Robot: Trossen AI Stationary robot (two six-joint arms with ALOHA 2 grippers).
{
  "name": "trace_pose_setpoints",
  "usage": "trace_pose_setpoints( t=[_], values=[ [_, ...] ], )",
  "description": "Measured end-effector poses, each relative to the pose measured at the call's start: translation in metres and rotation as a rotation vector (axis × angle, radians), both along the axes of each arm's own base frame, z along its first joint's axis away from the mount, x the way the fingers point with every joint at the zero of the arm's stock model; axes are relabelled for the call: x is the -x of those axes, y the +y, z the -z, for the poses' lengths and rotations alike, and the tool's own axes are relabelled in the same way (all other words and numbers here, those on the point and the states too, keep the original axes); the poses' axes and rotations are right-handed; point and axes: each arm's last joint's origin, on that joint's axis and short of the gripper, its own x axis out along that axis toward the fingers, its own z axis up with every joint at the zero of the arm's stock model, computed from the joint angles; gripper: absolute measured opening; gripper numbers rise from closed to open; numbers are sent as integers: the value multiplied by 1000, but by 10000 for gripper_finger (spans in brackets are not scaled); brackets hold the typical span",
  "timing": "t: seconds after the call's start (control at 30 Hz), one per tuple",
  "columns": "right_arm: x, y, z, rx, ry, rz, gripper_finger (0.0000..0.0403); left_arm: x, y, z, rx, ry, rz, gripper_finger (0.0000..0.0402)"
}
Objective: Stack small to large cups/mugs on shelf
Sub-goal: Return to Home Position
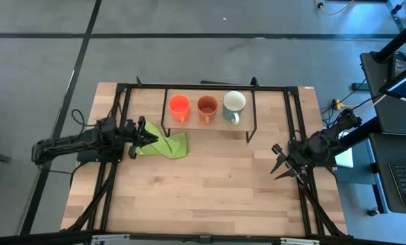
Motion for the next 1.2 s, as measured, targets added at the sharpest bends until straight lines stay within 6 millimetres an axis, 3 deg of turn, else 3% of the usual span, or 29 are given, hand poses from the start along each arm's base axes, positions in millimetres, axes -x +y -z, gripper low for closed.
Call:
trace_pose_setpoints(
  t=[1.2],
  values=[
    [0, 0, 0, -26, 21, 3, 119, -3, 0, 4, 22, 49, 8, 50]
  ],
)
